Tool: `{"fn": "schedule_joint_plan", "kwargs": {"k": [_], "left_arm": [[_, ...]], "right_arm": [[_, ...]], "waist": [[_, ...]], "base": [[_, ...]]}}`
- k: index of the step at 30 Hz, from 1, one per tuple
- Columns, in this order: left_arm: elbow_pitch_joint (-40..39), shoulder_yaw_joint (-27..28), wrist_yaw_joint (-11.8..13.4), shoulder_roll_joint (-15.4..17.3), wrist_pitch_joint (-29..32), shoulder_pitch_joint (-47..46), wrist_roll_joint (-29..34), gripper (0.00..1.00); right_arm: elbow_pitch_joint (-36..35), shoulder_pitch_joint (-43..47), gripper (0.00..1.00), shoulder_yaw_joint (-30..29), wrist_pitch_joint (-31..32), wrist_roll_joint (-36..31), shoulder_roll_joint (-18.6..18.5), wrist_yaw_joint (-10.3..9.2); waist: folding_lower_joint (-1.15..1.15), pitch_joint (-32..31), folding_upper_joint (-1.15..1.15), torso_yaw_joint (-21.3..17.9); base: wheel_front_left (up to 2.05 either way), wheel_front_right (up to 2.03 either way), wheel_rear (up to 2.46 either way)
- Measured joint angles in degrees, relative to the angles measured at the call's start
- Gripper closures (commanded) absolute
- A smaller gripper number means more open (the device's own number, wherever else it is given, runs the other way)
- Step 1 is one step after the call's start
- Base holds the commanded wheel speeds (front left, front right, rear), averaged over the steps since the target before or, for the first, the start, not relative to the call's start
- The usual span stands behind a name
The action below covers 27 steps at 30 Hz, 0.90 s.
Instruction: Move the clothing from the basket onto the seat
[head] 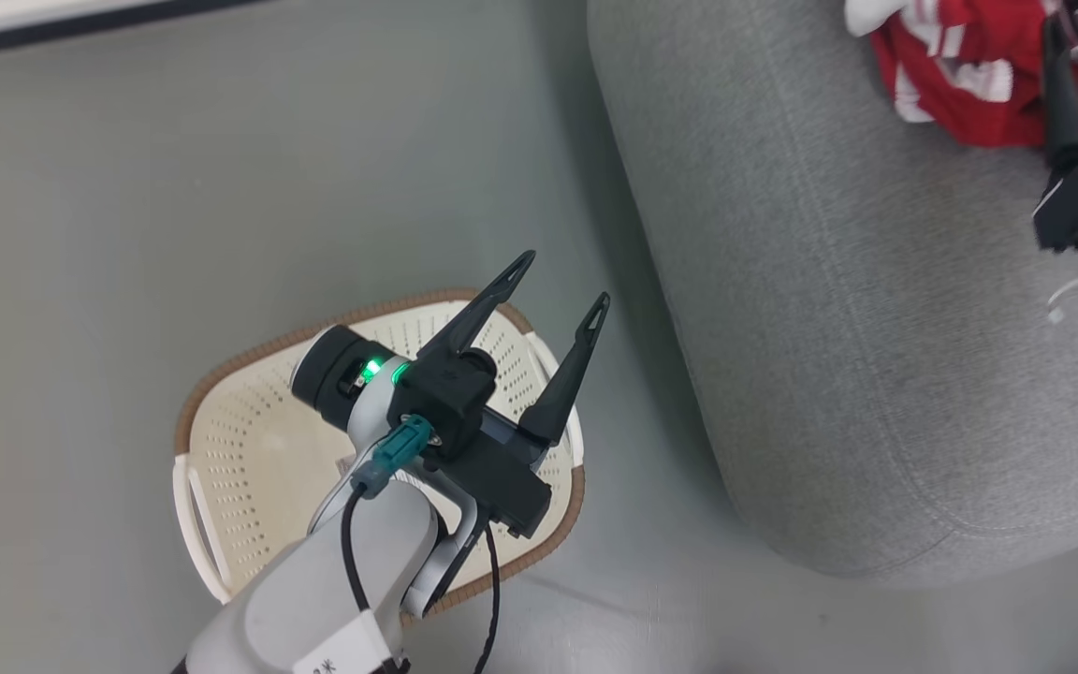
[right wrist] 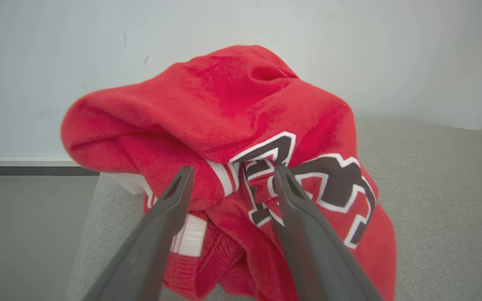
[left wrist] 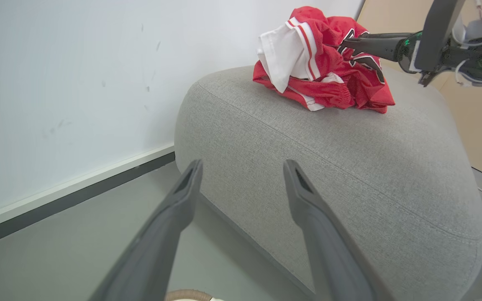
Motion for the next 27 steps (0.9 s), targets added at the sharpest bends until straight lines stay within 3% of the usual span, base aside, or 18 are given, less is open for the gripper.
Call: {"fn": "schedule_joint_plan", "kwargs": {"k": [16,27], "left_arm": [[3.52,5.44,0.41,-2.56,-0.4,5.87,-5.63,0.0],[4.39,11.1,1.37,-1.54,-0.41,13.85,-7.19,0.0]], "right_arm": [[-2.52,8.85,0.0,0.81,-0.41,0.21,2.32,0.43],[-9.17,19.35,0.0,1.25,-0.41,0.88,7.59,0.43]], "waist": [[-0.01,-11.83,0.0,0.5],[-0.01,-20.31,0.0,3.96]], "base": [[0.0,0.0,0.0],[0.0,0.0,0.0]]}}
